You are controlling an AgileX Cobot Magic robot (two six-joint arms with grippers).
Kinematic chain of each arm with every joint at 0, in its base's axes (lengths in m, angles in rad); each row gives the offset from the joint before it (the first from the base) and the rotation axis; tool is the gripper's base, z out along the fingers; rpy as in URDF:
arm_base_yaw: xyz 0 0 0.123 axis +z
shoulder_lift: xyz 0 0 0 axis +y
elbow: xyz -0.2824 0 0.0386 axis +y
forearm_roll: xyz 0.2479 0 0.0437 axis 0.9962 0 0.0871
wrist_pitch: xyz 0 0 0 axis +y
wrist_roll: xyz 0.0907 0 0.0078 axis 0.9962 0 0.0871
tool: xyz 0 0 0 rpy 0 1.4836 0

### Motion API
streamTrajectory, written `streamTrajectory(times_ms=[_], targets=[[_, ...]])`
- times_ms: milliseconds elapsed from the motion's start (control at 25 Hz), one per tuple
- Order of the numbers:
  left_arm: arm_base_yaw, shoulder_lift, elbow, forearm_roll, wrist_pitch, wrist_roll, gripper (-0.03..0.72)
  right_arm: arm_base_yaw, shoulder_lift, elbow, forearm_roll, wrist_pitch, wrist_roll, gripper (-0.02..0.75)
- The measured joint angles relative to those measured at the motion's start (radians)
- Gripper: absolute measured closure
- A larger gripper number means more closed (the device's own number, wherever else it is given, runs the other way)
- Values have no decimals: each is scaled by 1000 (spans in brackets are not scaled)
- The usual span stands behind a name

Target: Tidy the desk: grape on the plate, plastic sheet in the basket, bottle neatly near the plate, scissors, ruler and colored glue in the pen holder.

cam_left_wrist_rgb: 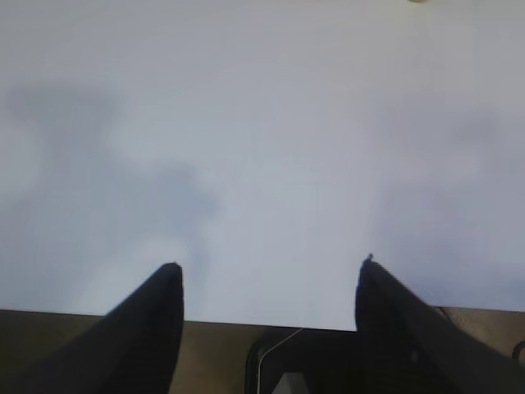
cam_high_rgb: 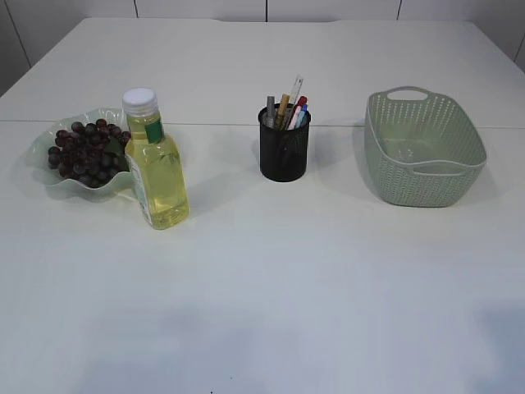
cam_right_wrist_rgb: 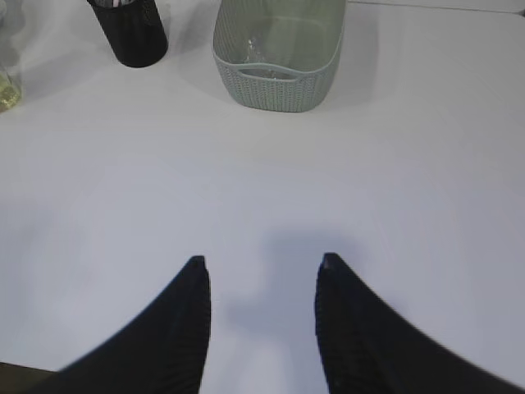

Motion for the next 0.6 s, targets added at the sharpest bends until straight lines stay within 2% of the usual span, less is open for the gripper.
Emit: streamTrajectory(times_ms=[440,600], targets=[[0,-330,0,-61,33,0,204,0,-356,104,0,40,2,391],[0,-417,0,-68,35,0,204,0,-489,143,38,40,2,391]])
